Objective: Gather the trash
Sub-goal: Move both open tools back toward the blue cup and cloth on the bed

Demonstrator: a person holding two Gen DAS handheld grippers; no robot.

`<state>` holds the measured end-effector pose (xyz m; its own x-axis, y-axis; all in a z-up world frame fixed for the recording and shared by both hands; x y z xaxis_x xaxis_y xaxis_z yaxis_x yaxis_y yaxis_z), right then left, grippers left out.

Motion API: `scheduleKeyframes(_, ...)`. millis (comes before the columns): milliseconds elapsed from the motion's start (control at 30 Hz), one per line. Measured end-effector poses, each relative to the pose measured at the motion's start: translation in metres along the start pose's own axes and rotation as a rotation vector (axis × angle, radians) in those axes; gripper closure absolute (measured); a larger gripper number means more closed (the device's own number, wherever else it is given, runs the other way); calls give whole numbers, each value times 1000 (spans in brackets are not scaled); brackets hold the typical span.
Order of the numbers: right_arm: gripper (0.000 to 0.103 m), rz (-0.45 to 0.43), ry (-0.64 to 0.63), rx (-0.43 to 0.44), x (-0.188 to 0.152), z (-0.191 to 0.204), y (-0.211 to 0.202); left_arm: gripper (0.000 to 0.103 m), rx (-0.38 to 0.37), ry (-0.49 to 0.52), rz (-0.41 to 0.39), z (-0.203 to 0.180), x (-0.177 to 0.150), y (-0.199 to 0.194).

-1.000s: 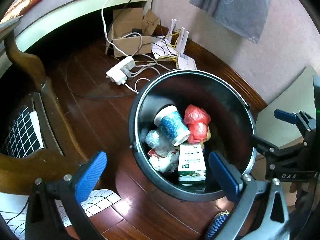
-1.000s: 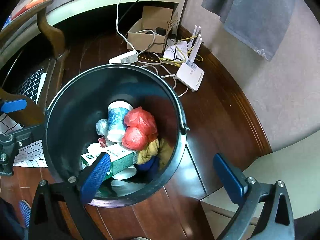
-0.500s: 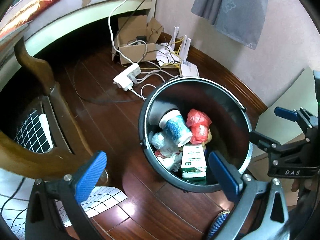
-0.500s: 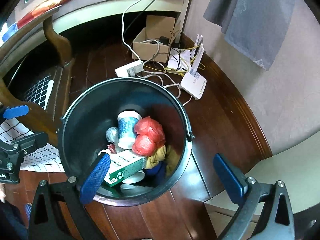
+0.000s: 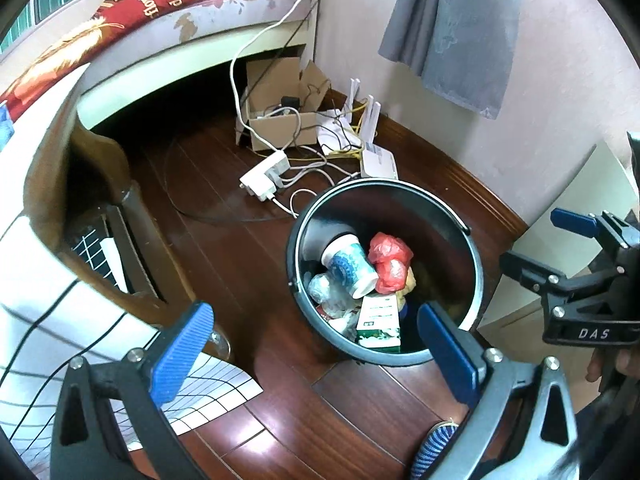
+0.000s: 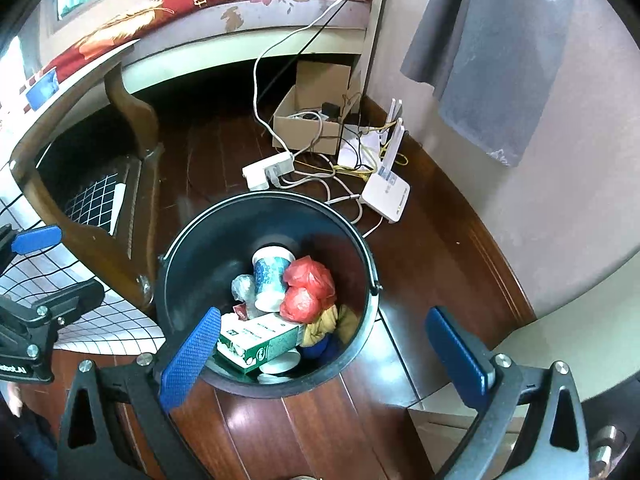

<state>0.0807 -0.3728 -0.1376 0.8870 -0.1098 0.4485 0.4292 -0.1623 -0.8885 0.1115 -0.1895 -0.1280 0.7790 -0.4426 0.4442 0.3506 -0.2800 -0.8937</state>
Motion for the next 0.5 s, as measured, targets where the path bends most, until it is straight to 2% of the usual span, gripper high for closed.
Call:
scheduleKeyframes(167,0,-20,8,5,-4,6,-20,0,20,-2,-20,1,-7,-23)
scheduleKeyframes(500,0,-91,1,22,2,33,-61,0,55,-65,-121,27,-13,-80)
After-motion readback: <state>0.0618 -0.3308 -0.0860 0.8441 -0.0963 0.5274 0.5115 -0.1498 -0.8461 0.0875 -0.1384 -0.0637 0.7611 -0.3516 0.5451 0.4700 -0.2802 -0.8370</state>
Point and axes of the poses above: each gripper's, at about its wrist camera, not at the fingertips, and y roughly the way its jaws point, z to its left, x to its top, the point moved 3 cm from there along y, roughly the way its jaws point, and after that the axes turned 7 degrees about z, right-handed, at the moved point
